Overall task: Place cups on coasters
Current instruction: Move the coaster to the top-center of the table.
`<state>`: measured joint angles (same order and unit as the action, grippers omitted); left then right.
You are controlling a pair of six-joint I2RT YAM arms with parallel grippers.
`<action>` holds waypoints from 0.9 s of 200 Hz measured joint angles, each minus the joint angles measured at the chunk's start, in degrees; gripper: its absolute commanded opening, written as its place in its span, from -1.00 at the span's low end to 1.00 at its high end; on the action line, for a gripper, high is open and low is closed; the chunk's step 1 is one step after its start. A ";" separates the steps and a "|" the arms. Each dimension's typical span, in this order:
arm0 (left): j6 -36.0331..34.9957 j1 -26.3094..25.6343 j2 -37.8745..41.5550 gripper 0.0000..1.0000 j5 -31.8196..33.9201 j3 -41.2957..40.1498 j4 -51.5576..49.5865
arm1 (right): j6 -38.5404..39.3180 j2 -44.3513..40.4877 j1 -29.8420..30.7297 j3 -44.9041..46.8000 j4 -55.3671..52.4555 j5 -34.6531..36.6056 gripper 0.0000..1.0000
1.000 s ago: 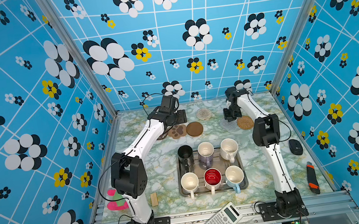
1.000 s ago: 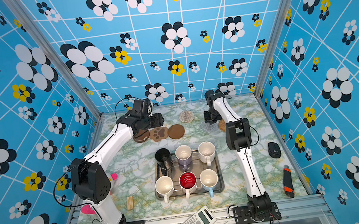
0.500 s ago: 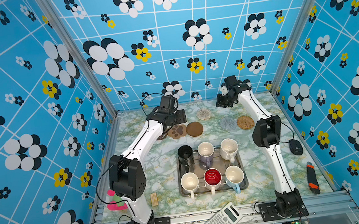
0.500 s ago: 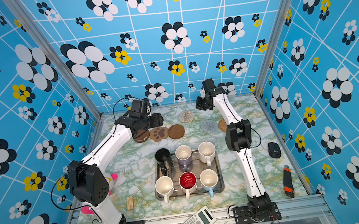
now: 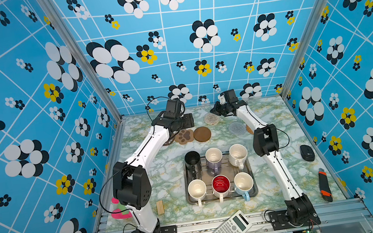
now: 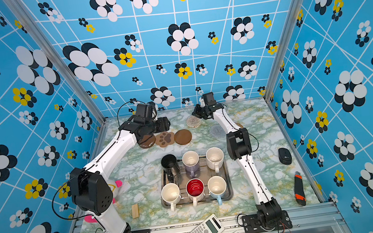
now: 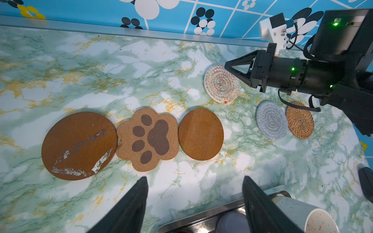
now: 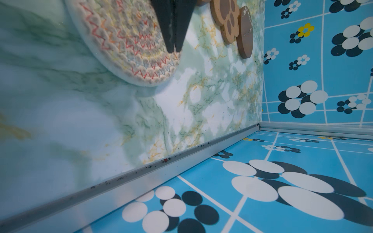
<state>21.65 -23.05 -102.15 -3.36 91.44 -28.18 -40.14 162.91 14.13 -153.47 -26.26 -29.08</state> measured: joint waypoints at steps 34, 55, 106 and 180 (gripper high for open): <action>0.04 0.00 0.00 0.50 -0.28 -0.31 0.09 | -1.05 0.68 0.11 0.00 0.26 0.04 -1.00; 0.24 0.00 0.07 0.50 -0.31 -0.33 0.15 | -0.39 0.68 0.11 -0.02 -1.46 1.42 -1.00; 0.26 0.00 0.33 0.49 -0.81 -1.31 0.81 | 4.09 0.68 0.11 -0.59 -7.52 5.01 -1.00; 0.31 0.00 2.10 0.49 -1.16 -3.32 1.42 | 10.69 -1.49 0.50 -0.70 -16.44 8.83 -1.00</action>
<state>21.96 -23.05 -100.05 -4.51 88.12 -26.76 -29.45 161.42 14.63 -154.17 -42.70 -20.25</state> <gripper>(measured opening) 0.745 0.049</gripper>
